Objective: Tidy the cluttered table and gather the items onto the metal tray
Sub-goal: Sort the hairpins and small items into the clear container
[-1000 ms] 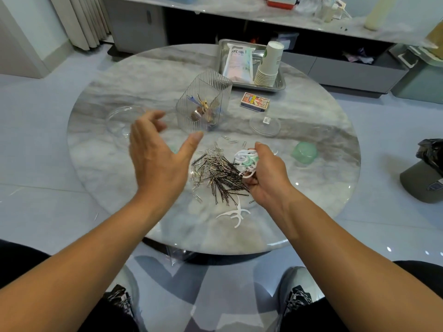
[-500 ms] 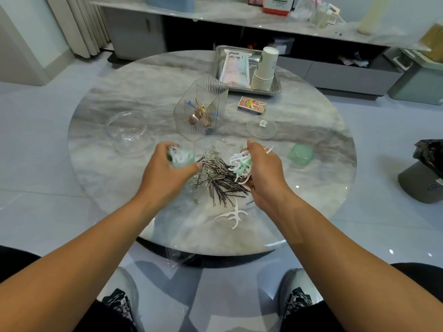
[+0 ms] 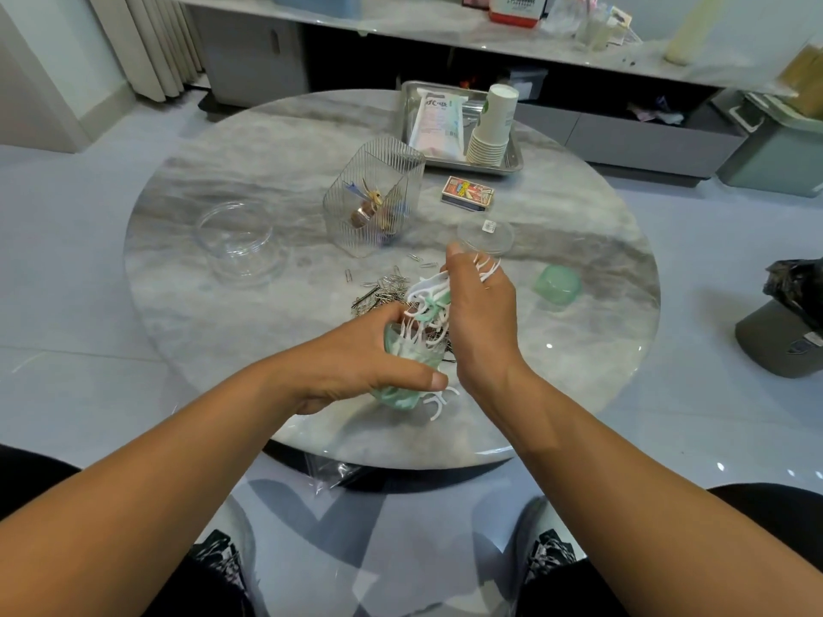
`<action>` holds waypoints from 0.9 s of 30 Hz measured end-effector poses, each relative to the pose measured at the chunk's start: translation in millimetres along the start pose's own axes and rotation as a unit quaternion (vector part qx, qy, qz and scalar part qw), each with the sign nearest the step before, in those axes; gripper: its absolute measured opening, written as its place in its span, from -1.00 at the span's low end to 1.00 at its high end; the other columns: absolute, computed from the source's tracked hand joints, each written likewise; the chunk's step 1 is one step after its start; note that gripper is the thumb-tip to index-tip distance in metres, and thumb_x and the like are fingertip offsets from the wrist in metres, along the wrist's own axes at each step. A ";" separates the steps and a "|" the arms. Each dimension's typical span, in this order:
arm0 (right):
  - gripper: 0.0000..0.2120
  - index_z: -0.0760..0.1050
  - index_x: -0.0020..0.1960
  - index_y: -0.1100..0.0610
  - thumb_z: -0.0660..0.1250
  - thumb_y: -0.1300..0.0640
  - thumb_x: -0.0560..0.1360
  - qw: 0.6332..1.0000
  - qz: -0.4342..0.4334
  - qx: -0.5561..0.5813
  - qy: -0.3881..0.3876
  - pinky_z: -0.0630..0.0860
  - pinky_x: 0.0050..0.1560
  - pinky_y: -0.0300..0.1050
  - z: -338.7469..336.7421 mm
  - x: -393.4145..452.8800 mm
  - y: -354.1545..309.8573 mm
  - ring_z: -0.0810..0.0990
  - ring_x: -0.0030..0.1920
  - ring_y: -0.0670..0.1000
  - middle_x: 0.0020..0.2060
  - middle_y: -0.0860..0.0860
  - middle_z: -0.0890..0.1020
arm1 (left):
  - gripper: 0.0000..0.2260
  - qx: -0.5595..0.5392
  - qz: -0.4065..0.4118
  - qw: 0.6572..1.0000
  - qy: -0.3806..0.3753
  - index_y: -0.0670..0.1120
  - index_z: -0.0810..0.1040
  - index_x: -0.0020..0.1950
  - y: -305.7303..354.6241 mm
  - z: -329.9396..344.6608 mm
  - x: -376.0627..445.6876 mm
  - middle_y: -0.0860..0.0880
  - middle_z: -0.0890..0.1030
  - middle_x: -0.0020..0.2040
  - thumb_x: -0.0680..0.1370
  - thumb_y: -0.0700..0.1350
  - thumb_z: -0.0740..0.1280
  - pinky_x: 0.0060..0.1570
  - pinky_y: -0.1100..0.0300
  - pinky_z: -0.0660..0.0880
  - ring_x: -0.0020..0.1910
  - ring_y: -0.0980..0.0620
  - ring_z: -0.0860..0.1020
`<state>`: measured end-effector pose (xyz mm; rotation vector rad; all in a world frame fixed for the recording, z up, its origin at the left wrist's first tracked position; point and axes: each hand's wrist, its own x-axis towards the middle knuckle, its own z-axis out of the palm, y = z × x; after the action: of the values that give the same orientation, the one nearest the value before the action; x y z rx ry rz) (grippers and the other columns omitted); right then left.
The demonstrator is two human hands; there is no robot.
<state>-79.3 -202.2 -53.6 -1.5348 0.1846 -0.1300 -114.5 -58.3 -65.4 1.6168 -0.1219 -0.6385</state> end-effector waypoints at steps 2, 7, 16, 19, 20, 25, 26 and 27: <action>-0.68 0.38 -0.27 0.04 0.32 -0.03 0.61 1.000 -0.010 0.003 0.005 0.46 -0.30 -0.16 0.9 -4.1 3.6 0.51 -0.37 -0.09 -0.44 -0.10 0.50 | -0.43 -0.014 0.011 1.000 0.000 0.04 0.48 0.33 1.4 1.5 0.4 -0.02 0.71 0.11 0.41 -0.25 0.59 0.06 0.17 0.62 0.12 -0.01 0.68; -0.69 0.43 -0.33 0.00 0.46 0.02 0.52 0.999 -0.039 -0.025 -0.006 0.44 -0.37 -0.33 1.4 -7.2 6.9 0.51 -0.44 -0.20 -0.49 -0.17 0.52 | -0.53 -0.007 0.035 0.999 0.018 0.00 0.53 0.24 3.1 2.1 2.6 -0.08 0.70 0.09 0.40 -0.23 0.59 0.08 0.10 0.62 0.10 -0.06 0.68; -0.68 0.40 -0.38 0.01 0.48 0.24 0.41 0.999 -0.023 -0.018 -0.029 0.48 -0.39 -0.17 -4.2 0.7 3.8 0.53 -0.43 -0.08 -0.48 -0.11 0.50 | -0.37 0.021 0.048 0.995 0.084 0.04 0.49 0.25 -0.8 1.1 4.5 0.03 0.70 0.05 0.25 -0.06 0.66 0.00 0.17 0.62 0.04 0.06 0.69; -0.67 0.38 -0.36 0.03 0.44 0.32 0.41 0.999 0.029 0.027 -0.032 0.48 -0.40 -0.16 -6.0 1.3 3.6 0.53 -0.39 -0.01 -0.44 -0.02 0.49 | -0.46 0.058 0.076 0.989 0.109 0.12 0.52 0.22 2.0 4.7 2.4 0.09 0.69 0.02 0.32 -0.10 0.64 -0.01 0.21 0.61 0.01 0.12 0.68; -0.68 0.38 -0.34 0.04 0.43 0.34 0.41 0.997 0.044 0.043 -0.034 0.48 -0.39 -0.16 -6.2 1.0 3.4 0.54 -0.37 0.03 -0.40 0.03 0.49 | -0.47 0.076 0.086 0.986 0.117 0.14 0.52 0.23 2.7 5.4 1.6 0.10 0.69 0.03 0.34 -0.10 0.63 0.03 0.18 0.62 0.02 0.13 0.67; -0.79 0.48 -0.15 0.07 0.42 0.34 0.44 0.986 0.107 0.113 -0.050 0.53 -0.38 -0.14 -6.4 0.4 2.9 0.61 -0.32 0.05 -0.27 0.10 0.59 | -0.39 0.117 0.125 0.976 0.134 0.16 0.47 0.36 4.9 8.5 -0.4 0.14 0.65 0.11 0.40 -0.19 0.58 0.09 0.22 0.58 0.06 0.19 0.64; -0.81 0.49 -0.12 0.07 0.41 0.34 0.45 0.984 0.118 0.127 -0.047 0.54 -0.38 -0.13 -6.0 0.5 3.6 0.62 -0.32 0.05 -0.27 0.09 0.61 | -0.38 0.119 0.130 0.975 0.134 0.16 0.46 0.38 5.0 9.2 -0.5 0.15 0.64 0.12 0.40 -0.20 0.58 0.07 0.28 0.57 0.06 0.22 0.63; -0.81 0.50 -0.10 0.07 0.40 0.34 0.46 0.982 0.124 0.137 -0.042 0.55 -0.37 -0.13 -6.1 0.8 4.7 0.63 -0.33 0.05 -0.28 0.09 0.62 | -0.37 0.119 0.132 0.975 0.136 0.16 0.45 0.39 5.2 9.8 -0.8 0.16 0.63 0.14 0.40 -0.19 0.58 0.06 0.32 0.56 0.07 0.23 0.62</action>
<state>-79.9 -208.1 -58.5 -1.2291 0.2778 0.1042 -118.2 -67.4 -60.4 1.8634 -0.2141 -0.1993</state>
